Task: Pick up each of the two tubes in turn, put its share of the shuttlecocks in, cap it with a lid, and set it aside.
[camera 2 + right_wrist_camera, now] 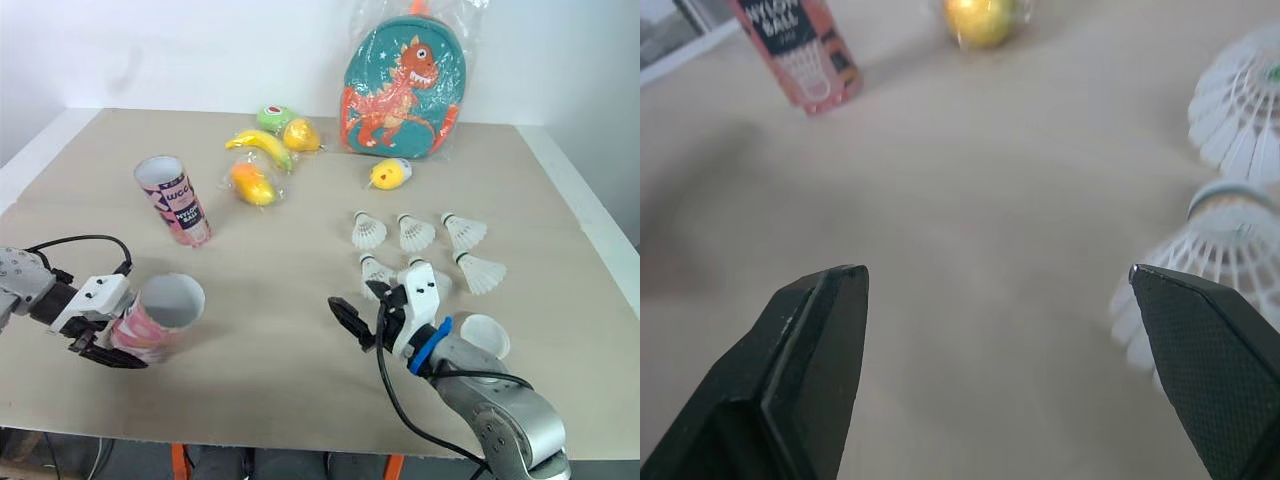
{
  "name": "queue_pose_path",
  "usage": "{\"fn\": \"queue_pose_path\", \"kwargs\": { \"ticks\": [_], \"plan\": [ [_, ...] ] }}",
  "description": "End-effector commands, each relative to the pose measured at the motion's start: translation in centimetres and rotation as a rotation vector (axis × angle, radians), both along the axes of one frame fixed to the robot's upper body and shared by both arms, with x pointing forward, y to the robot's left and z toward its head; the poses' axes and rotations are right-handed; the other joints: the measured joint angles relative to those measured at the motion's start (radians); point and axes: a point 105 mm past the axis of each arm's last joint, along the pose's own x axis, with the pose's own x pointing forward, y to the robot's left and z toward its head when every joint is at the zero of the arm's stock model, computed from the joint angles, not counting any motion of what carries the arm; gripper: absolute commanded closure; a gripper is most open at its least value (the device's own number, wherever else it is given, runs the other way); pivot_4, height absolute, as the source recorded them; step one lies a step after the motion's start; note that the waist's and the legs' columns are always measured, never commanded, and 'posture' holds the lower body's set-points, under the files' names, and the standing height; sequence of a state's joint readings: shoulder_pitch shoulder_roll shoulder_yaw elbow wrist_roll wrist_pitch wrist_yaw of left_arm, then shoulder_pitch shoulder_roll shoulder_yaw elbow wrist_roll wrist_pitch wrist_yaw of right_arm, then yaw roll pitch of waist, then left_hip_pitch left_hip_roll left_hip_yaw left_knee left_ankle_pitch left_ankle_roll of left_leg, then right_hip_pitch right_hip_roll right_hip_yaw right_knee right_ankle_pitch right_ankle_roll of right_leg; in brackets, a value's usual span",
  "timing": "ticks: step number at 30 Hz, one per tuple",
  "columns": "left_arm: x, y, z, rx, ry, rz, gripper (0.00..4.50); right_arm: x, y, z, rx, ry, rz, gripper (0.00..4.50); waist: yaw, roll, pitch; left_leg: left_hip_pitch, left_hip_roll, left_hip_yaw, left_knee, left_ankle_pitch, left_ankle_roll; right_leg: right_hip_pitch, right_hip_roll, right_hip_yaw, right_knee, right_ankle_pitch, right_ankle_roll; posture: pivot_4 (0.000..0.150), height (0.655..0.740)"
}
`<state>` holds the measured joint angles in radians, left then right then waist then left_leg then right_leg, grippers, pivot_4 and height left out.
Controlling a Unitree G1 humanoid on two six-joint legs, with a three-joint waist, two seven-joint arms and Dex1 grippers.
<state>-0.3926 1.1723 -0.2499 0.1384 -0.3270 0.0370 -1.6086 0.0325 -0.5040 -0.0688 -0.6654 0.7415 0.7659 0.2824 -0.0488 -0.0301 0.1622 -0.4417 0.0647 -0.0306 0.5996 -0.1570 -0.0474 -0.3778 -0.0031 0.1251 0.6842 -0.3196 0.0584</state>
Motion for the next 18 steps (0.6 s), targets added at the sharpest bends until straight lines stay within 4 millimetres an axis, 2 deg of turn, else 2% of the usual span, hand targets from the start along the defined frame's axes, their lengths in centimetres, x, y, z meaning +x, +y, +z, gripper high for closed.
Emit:
{"fn": "queue_pose_path", "kwargs": {
  "ticks": [1,8,11,16,18],
  "plan": [
    [-0.1,1.4,-0.3,0.085,-0.002,-0.018,1.42,0.0,-0.1,0.7,-0.011,-0.039,-0.003,0.0,-0.001,0.0,0.0,0.0,0.0,0.0,0.0,0.0,0.0,0.0,0.0,0.0,0.0,0.0,0.0,0.15,0.74],
    [0.6,1.3,-0.5,0.09,-0.026,-0.061,1.42,1.3,-0.2,0.2,-0.045,-0.047,-0.053,0.0,-0.001,0.002,0.0,0.002,0.002,0.0,0.001,0.001,0.001,0.001,0.002,0.0,0.002,0.0,0.001,0.15,0.74],
    [0.8,0.4,-0.5,0.077,-0.02,-0.081,1.42,3.3,-1.2,-0.7,-0.125,-0.031,-0.145,0.0,-0.002,0.002,0.0,0.003,0.002,0.001,0.001,0.002,0.003,0.001,0.002,0.0,0.002,0.001,0.003,0.15,0.74],
    [0.8,0.4,-0.7,0.083,-0.01,-0.087,1.42,5.7,-2.4,-0.9,-0.187,-0.029,-0.243,0.0,0.0,0.003,0.0,0.003,0.002,0.001,0.001,0.004,0.004,0.0,0.002,0.001,0.002,0.002,0.004,0.15,0.74],
    [0.7,0.4,-0.9,0.082,-0.005,-0.087,1.46,6.0,-2.3,-1.0,-0.196,-0.033,-0.246,0.54,0.0,0.004,0.0,0.003,0.001,0.001,0.001,0.004,0.004,0.0,0.002,0.001,0.002,0.002,0.004,0.15,0.74]
  ]
}}
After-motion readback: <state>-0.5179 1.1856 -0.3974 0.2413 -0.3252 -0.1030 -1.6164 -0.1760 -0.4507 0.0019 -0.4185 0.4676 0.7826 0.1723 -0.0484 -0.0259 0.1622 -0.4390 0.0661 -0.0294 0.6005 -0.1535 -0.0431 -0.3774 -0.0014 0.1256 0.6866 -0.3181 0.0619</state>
